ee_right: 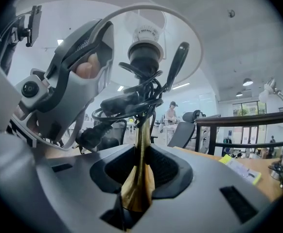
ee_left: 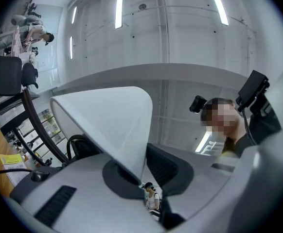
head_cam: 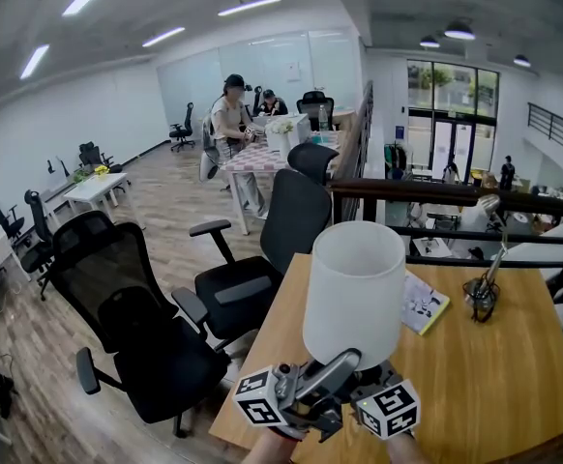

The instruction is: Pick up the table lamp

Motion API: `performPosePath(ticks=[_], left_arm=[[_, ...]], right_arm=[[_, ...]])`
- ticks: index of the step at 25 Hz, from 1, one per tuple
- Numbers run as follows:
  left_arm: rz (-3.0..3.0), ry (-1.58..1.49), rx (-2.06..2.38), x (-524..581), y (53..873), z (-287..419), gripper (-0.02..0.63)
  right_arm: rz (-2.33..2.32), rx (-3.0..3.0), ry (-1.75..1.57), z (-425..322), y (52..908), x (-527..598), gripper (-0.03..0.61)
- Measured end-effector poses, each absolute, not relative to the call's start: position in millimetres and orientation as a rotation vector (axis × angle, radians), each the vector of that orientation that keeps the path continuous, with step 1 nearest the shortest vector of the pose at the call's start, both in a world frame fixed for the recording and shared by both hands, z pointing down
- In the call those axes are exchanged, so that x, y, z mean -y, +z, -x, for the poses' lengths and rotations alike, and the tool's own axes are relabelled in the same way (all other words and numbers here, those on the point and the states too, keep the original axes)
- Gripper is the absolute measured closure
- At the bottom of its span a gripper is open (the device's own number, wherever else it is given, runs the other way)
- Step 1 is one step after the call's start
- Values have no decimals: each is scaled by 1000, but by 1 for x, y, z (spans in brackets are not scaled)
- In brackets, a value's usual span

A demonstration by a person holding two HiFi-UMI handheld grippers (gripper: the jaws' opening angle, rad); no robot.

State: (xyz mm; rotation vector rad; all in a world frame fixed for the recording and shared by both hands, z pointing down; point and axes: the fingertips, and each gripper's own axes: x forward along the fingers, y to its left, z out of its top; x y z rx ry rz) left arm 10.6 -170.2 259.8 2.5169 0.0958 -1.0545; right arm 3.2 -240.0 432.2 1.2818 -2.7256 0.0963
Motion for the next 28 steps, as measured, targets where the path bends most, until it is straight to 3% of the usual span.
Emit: performPosePath(ticks=[28], left_arm=[[-2558, -1099, -146, 158, 210, 4, 594]], right_arm=[[-1286, 2771, -13, 6, 375, 235, 477]])
